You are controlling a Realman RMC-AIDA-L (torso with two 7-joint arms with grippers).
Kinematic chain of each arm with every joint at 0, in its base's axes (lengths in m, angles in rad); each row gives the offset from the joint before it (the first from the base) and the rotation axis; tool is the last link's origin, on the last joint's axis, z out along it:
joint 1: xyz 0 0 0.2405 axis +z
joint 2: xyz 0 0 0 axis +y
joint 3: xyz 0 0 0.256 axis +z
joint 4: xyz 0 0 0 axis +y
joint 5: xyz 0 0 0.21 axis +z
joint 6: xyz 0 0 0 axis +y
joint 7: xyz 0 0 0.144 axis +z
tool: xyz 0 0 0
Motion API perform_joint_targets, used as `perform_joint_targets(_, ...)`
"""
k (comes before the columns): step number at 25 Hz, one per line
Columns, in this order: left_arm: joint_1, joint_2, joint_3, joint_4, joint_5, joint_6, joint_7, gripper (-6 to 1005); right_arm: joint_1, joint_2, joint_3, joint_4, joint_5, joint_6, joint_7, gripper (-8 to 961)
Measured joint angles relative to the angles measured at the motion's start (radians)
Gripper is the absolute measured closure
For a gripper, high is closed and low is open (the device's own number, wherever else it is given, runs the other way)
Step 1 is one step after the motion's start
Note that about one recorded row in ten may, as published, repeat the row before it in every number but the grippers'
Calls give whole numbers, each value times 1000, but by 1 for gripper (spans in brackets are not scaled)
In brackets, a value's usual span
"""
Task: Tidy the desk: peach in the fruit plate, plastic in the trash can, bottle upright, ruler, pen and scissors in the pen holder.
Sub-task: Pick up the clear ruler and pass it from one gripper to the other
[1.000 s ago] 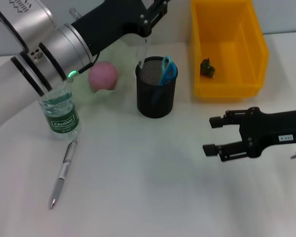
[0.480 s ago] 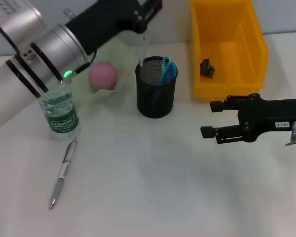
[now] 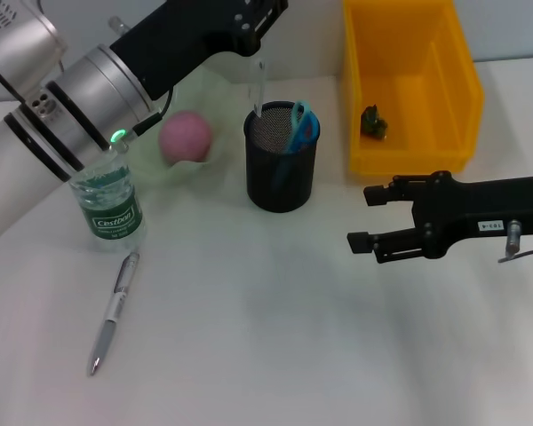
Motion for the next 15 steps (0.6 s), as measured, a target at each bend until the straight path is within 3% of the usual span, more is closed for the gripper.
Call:
perform_joint_targets(9,33,6,-1,5,7,51,-46,633,-19,-13,50,-22,47,-69,5,157)
perform_joint_targets(15,41,8,1,8,10,66,-54,634,-26,-31,255,-4,54,-187,-65,157)
